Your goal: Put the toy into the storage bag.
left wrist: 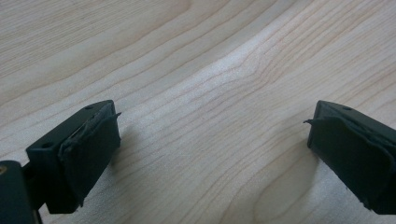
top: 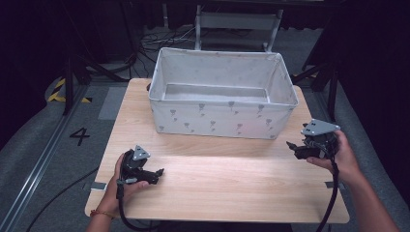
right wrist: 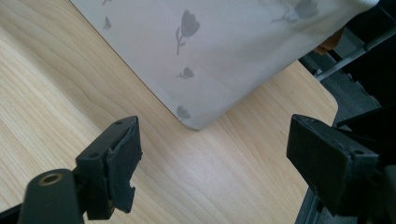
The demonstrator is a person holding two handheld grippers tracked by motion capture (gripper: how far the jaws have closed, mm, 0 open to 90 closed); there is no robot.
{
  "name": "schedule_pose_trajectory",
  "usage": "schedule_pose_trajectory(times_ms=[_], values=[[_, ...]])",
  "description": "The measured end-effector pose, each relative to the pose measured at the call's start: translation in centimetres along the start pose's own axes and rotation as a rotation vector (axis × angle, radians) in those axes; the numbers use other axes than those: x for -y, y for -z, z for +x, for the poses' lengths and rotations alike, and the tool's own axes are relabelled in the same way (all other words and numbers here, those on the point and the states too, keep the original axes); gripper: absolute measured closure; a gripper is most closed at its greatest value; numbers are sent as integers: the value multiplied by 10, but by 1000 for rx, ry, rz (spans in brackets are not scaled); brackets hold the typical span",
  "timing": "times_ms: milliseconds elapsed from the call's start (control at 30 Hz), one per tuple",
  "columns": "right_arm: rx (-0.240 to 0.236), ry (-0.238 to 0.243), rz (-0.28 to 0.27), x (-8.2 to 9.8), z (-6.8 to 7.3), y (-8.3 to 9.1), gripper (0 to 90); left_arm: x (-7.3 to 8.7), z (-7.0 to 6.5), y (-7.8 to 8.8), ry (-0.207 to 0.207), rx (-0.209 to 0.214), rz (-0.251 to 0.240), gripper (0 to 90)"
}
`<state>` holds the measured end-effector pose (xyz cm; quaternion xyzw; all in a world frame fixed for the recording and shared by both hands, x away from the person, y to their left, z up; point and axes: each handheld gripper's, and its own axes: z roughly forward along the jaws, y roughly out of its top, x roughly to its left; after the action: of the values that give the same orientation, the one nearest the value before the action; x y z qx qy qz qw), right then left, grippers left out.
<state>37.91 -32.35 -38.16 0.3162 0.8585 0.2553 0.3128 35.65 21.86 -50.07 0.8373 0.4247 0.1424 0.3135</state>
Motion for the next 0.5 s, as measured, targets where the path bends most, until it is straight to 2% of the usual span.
schedule_pose_trajectory(times_ms=[500], values=[[-43, 6, 24, 30, 20, -7, 174, 0, 0, 0, 0, -1, 0, 27]])
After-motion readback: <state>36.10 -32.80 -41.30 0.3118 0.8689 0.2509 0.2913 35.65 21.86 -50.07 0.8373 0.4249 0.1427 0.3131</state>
